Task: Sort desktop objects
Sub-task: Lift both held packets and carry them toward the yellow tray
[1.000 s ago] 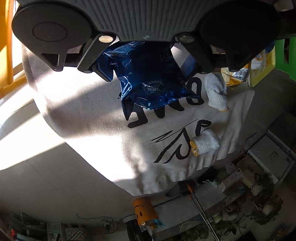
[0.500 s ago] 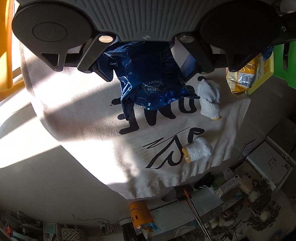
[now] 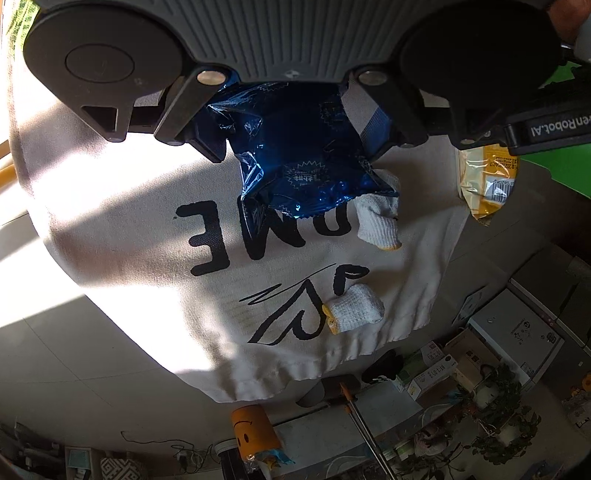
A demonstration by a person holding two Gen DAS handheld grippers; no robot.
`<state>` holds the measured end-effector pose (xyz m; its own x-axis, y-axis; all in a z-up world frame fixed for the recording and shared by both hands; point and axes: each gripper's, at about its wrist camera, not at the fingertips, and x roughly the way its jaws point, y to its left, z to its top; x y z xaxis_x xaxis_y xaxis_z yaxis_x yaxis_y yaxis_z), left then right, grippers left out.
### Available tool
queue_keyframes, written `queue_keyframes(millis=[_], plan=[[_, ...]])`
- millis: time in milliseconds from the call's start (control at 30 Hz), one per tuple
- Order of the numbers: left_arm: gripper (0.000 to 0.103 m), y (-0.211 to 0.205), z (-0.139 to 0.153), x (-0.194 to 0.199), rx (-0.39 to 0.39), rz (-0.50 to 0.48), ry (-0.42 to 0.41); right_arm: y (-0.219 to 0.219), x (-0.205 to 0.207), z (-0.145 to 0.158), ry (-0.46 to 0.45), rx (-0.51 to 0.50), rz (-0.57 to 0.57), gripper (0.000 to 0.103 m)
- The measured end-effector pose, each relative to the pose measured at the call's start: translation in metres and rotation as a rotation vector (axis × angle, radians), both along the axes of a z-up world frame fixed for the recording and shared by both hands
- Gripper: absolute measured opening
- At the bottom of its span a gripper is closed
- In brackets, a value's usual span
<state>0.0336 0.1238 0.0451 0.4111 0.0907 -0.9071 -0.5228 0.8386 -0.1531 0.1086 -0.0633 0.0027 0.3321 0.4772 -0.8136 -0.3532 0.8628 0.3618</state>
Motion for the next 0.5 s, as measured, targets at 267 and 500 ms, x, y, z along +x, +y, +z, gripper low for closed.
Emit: queue_keyframes(millis=[267,500], plan=[[0.060,0.084,0.027,-0.023,-0.014,0.202,-0.033,0.059,-0.033,0.002,0.031,0.089,0.163,0.079],[0.060,0.150,0.030,-0.042,-0.025,0.340,-0.039,0.109,-0.065,-0.006,0.054,0.151,0.292,0.079]])
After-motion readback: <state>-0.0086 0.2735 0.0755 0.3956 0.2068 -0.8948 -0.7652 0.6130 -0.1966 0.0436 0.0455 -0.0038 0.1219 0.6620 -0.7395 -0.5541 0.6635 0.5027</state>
